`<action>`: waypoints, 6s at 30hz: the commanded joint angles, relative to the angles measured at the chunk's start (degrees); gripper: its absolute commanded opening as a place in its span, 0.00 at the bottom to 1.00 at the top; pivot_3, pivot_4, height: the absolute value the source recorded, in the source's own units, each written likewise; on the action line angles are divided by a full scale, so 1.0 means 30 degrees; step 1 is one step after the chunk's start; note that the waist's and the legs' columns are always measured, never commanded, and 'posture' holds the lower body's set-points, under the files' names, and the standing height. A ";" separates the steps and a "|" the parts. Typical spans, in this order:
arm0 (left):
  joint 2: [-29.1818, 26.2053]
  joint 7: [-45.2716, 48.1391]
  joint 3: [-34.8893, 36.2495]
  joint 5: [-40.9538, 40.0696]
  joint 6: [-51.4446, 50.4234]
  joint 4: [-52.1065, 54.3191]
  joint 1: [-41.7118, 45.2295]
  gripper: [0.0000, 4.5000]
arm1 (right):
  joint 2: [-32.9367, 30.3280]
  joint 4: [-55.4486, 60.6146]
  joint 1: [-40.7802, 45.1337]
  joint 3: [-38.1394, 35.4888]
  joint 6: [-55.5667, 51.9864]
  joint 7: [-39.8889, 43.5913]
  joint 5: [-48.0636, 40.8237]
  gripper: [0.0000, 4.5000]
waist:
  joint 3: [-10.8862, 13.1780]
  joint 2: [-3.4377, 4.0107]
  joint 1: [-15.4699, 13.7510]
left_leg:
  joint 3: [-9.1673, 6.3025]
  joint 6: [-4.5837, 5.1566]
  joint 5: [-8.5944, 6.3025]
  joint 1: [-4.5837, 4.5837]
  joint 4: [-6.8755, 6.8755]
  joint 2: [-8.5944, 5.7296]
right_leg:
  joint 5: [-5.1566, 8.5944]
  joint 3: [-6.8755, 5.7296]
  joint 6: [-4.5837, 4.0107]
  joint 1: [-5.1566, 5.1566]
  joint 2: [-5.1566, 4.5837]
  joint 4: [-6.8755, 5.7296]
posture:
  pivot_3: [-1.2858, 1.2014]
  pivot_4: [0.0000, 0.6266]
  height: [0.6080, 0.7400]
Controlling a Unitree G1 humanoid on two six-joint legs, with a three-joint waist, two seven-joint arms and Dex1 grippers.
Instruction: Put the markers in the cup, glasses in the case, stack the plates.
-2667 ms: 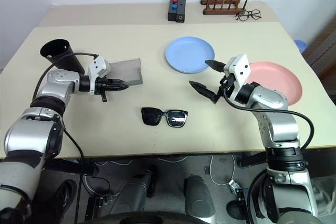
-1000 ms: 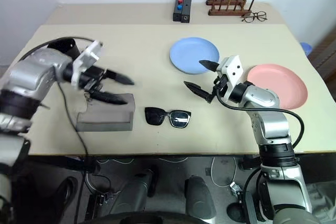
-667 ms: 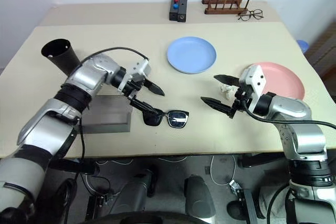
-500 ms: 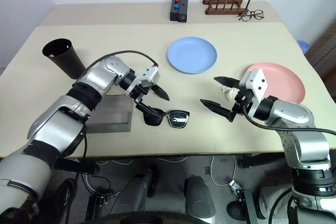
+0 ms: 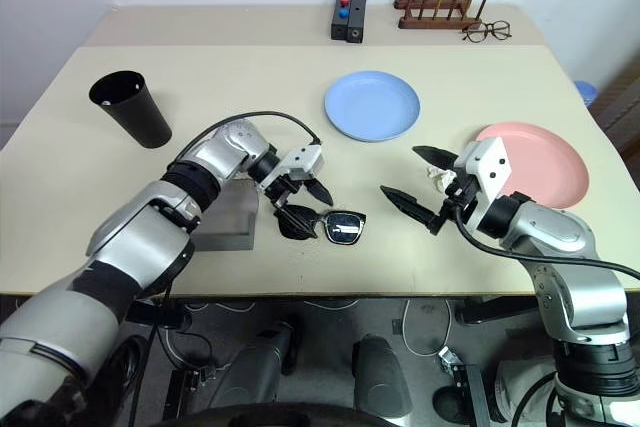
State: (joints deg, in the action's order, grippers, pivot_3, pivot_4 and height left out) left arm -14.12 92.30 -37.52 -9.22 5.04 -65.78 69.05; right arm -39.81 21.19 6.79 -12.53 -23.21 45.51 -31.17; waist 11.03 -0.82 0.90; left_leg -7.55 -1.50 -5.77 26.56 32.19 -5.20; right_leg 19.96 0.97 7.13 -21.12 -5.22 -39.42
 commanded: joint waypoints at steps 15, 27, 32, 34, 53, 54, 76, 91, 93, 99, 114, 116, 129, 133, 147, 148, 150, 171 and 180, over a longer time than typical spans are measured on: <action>0.0134 0.0067 0.0530 0.0715 -0.1340 -0.0320 0.0624 0.01 | 0.0271 -0.0374 0.1122 0.0195 0.0921 -0.0325 0.0714 1.00 | -0.0015 0.0010 -0.0032 | -0.0046 -0.0001 -0.0002 -0.0063 0.0032 0.0000 | -0.0005 -0.0044 0.0011 0.0117 0.0008 0.0036 | 0.52 0.24 1.00; -0.3529 0.0067 -0.1041 -0.5260 -0.7335 0.3206 0.2899 0.01 | 0.0526 -0.0621 0.1496 0.0599 0.1171 -0.0413 0.0959 1.00 | 0.0002 -0.0002 0.0092 | -0.0051 -0.0001 0.0000 -0.0003 0.0008 0.0001 | -0.0006 -0.0039 0.0013 0.0038 0.0019 0.0027 | 0.52 0.24 1.00; -0.7252 0.0067 -0.3713 -0.7437 -0.7494 0.5178 0.3248 0.01 | 0.0499 -0.0677 0.1550 0.0628 0.1187 -0.0405 0.0956 1.00 | 0.0003 0.0004 0.0244 | -0.0041 -0.0002 0.0000 -0.0021 -0.0016 0.0009 | -0.0005 -0.0016 0.0010 0.0033 0.0025 0.0021 | 0.52 0.24 1.00; -0.8854 0.0067 -0.4787 -0.8156 -0.7006 0.6036 0.2990 0.01 | 0.0481 -0.0713 0.1570 0.0614 0.1218 -0.0372 0.0950 1.00 | 0.0003 0.0004 0.0344 | -0.0042 -0.0003 0.0000 -0.0019 -0.0022 0.0010 | -0.0005 -0.0013 0.0008 0.0027 0.0027 0.0020 | 0.52 0.24 1.00; -1.5689 0.0067 -0.6226 -1.0163 -0.3238 0.9096 -0.1522 0.01 | 0.0657 -0.2278 0.2974 0.1581 0.1759 0.0634 0.1337 1.00 | 0.0002 0.0008 0.0446 | -0.0035 0.0000 0.0001 -0.0017 -0.0014 0.0012 | -0.0003 0.0015 0.0003 0.0013 0.0033 0.0001 | 0.52 0.24 1.00; -1.5864 0.0067 -0.6282 -1.0210 -0.2822 0.9109 -0.1699 0.01 | 0.0650 -0.2328 0.3014 0.1608 0.1786 0.0685 0.1344 1.00 | 0.0002 0.0008 0.0456 | -0.0033 0.0000 0.0001 -0.0018 -0.0014 0.0012 | -0.0003 0.0016 0.0003 0.0013 0.0031 0.0002 | 0.52 0.24 1.00; -1.6822 0.0067 -0.7499 -1.1711 -0.2748 0.9919 -0.4019 0.01 | 0.0578 -0.2602 0.3257 0.1651 0.1753 0.1080 0.1483 1.00 | 0.0001 0.0009 0.0520 | -0.0026 0.0001 0.0001 -0.0024 -0.0022 0.0014 | -0.0003 0.0031 0.0003 0.0000 0.0035 -0.0014 | 0.52 0.24 1.00; -1.5964 0.0067 -0.7466 -1.1534 -0.3473 0.9348 -0.3165 1.00 | 0.0729 -0.3106 0.3737 0.1735 0.1896 0.1178 0.1748 1.00 | 0.0001 0.0009 0.0518 | -0.0026 0.0001 0.0001 -0.0024 -0.0019 0.0015 | -0.0003 0.0031 0.0003 -0.0001 0.0035 -0.0015 | 0.52 0.24 1.00; -1.6146 0.0067 -0.7428 -1.1603 -0.3405 0.9632 -0.3024 1.00 | 0.0745 -0.3163 0.3793 0.1727 0.1918 0.1201 0.1759 1.00 | 0.0001 0.0009 0.0509 | -0.0025 0.0001 0.0001 -0.0023 -0.0019 0.0014 | -0.0003 0.0031 0.0003 -0.0001 0.0035 -0.0015 | 0.52 0.24 1.00; -1.5850 0.0067 -0.5841 -1.1906 -0.3886 0.9228 -0.1745 1.00 | 0.0834 -0.3192 0.3800 0.1727 0.1930 0.1214 0.1806 1.00 | 0.0001 0.0009 0.0487 | -0.0029 0.0001 0.0001 -0.0021 -0.0018 0.0014 | -0.0003 0.0028 0.0004 -0.0001 0.0037 -0.0017 | 0.52 0.24 1.00; -1.0402 -0.1701 0.3121 -0.4153 -0.1093 -0.0447 0.0003 0.01 | 0.1003 -0.0776 0.3342 0.2489 -0.0725 0.2582 -0.0861 1.00 | 0.0002 0.0008 0.0625 | 0.0003 0.0005 0.0000 -0.0017 -0.0027 0.0017 | 0.0000 0.0036 0.0012 -0.0026 0.0033 -0.0023 | 0.52 0.24 1.00; -1.0014 -0.1596 0.3585 -0.3113 -0.0595 -0.0320 -0.0707 0.01 | 0.1000 -0.0656 0.3379 0.2484 -0.0977 0.2642 -0.1132 1.00 | 0.0002 0.0008 0.0544 | -0.0001 0.0005 0.0000 -0.0010 -0.0021 0.0017 | -0.0001 0.0036 0.0014 -0.0029 0.0032 -0.0022 | 0.52 0.24 1.00; -1.1865 0.0067 0.2484 -0.3988 -0.3937 0.5371 -0.3476 0.01 | 0.0465 0.0241 0.2374 0.2474 -0.1055 0.3686 -0.1477 1.00 | 0.0004 0.0000 0.0556 | -0.0017 0.0001 0.0000 -0.0006 -0.0020 0.0018 | -0.0003 0.0031 0.0010 -0.0026 0.0027 -0.0022 | 0.52 0.24 1.00; -1.3139 0.0067 0.1234 -0.5430 -0.5049 0.7586 -0.4174 0.01 | 0.0309 0.0322 0.1977 0.2686 -0.0751 0.4323 -0.1291 1.00 | 0.0004 0.0000 0.0542 | -0.0016 0.0001 0.0000 -0.0008 -0.0020 0.0018 | -0.0003 0.0039 0.0010 -0.0024 0.0026 -0.0023 | 0.52 0.24 1.00; -1.5867 0.0067 -0.0403 -0.8057 -0.5703 1.2334 -0.6079 0.01 | 0.0438 -0.0160 0.2057 0.3166 -0.0049 0.4921 -0.0926 1.00 | 0.0001 0.0006 0.0522 | -0.0017 0.0000 -0.0002 -0.0014 -0.0028 0.0018 | -0.0001 0.0043 0.0003 -0.0028 -0.0020 -0.0017 | 0.52 0.24 1.00; -1.6099 0.0067 -0.0461 -0.8238 -0.5824 1.2771 -0.6271 0.01 | 0.0427 -0.0222 0.2042 0.3156 0.0006 0.4942 -0.0896 1.00 | 0.0001 0.0006 0.0519 | -0.0017 0.0000 -0.0002 -0.0017 -0.0029 0.0018 | -0.0001 0.0045 0.0003 -0.0025 -0.0020 -0.0017 | 0.52 0.24 1.00; -1.6282 0.0067 -0.0319 -0.8299 -0.5553 1.3239 -0.6593 0.01 | 0.0421 -0.0344 0.2033 0.3154 0.0112 0.4969 -0.0835 1.00 | 0.0001 0.0006 0.0515 | -0.0016 0.0000 -0.0002 -0.0017 -0.0029 0.0018 | -0.0001 0.0044 0.0003 -0.0024 -0.0021 -0.0017 | 0.52 0.24 1.00; -1.6257 0.0067 0.1263 -0.7102 -0.3494 1.4592 -0.9609 0.01 | 0.0775 -0.1335 0.2528 0.3445 0.1039 0.4676 0.0089 1.00 | -0.0008 0.0022 0.0495 | -0.0010 -0.0001 -0.0003 -0.0039 -0.0035 0.0015 | 0.0001 0.0043 0.0001 -0.0042 -0.0033 -0.0009 | 0.52 0.24 1.00; -1.6044 0.0067 0.1955 -0.7758 -0.5216 1.4598 -0.9047 0.01 | 0.0937 -0.1523 0.2741 0.3424 0.1152 0.4444 0.0296 1.00 | -0.0017 0.0037 0.0474 | -0.0010 -0.0001 -0.0004 -0.0044 -0.0035 0.0013 | 0.0001 0.0042 0.0000 -0.0057 -0.0041 -0.0005 | 0.52 0.24 1.00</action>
State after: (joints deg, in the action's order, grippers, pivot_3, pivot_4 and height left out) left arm -61.80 92.37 -32.40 -31.31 -7.37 -22.41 41.09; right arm -37.21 16.03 14.01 -1.51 -20.83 59.09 -30.05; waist 10.98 -0.71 2.32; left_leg -7.58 -1.50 -5.78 26.43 32.08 -5.16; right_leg 19.96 1.10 7.13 -21.29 -5.34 -39.43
